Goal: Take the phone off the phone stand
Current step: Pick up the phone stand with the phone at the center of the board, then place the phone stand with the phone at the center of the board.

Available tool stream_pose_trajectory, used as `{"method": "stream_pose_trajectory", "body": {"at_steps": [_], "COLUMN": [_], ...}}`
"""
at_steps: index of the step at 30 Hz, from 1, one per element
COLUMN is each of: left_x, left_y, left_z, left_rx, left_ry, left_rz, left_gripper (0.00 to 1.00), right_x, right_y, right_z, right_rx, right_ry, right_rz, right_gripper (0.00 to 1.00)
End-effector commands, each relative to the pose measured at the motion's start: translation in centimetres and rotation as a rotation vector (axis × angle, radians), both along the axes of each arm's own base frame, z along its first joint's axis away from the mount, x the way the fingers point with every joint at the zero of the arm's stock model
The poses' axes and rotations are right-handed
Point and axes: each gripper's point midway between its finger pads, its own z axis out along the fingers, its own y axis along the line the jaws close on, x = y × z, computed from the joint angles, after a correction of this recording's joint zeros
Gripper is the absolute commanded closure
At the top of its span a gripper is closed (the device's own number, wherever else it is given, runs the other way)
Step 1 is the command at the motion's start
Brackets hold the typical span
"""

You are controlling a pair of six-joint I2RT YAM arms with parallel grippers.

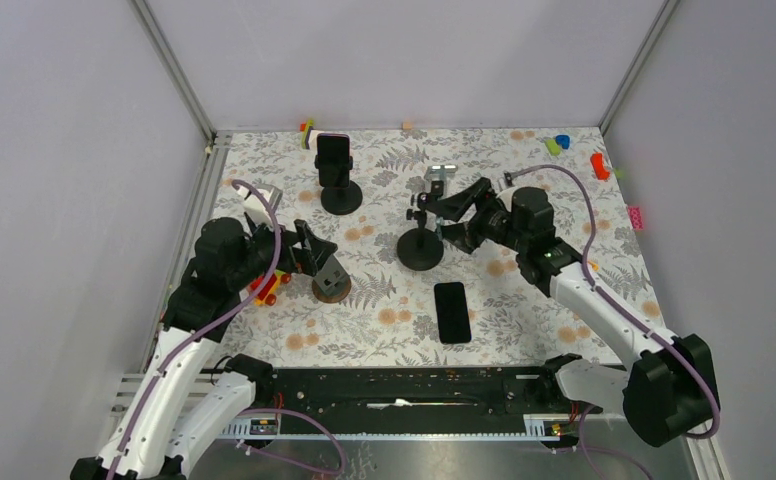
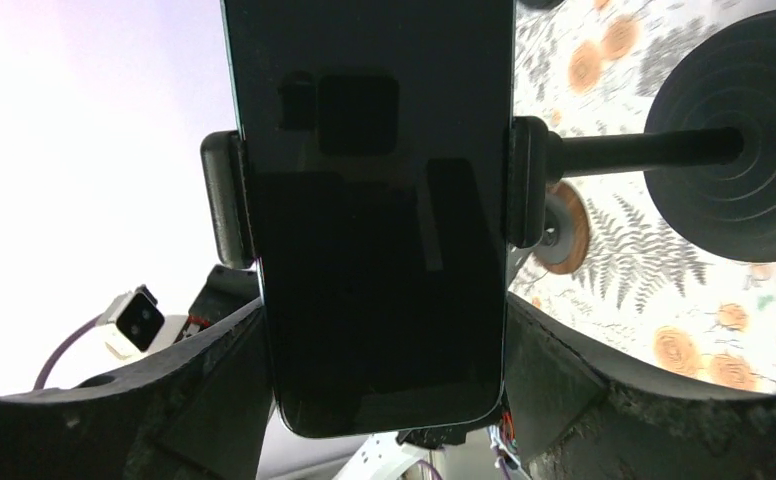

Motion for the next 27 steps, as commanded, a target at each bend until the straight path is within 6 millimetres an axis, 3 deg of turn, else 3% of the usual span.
{"method": "stream_pose_trajectory", "body": {"at_steps": [1, 6, 13, 20, 27], "left_x": [-0.1, -1.1, -2.4, -2.9, -2.4], "left_y": [-1.1, -1.7, -2.1, -3.4, -4.1], "left_z": [3.8, 4.7, 5.2, 4.6, 3.2], "left_rx": [-0.062, -0.082, -0.087, -0.107, -0.103], "left_ry": [-0.163, -0.253, -0.341, -0.317, -0.297], "left_rz": [-0.069, -0.130, -0.194, -0.286, -0.316], "left_gripper": [0.01, 0.01, 0.01, 0.01, 0.01], "right_x": [-1.7, -4.4, -8.0, -10.4, -11.3], "right_y": [3.7, 6.5, 8.3, 7.9, 6.8], "right_z": [9.7, 9.0, 6.8, 4.4, 1.0], "right_rx": [0.180, 0.177, 0.156, 0.142, 0.059], "right_ry": [-0.281, -0.267, -0.264, -0.246, -0.221], "right_rz": [0.164, 0.281, 0.407, 0.441, 0.438], "right_gripper": [1.00, 1.00, 1.00, 1.00, 1.00]}}
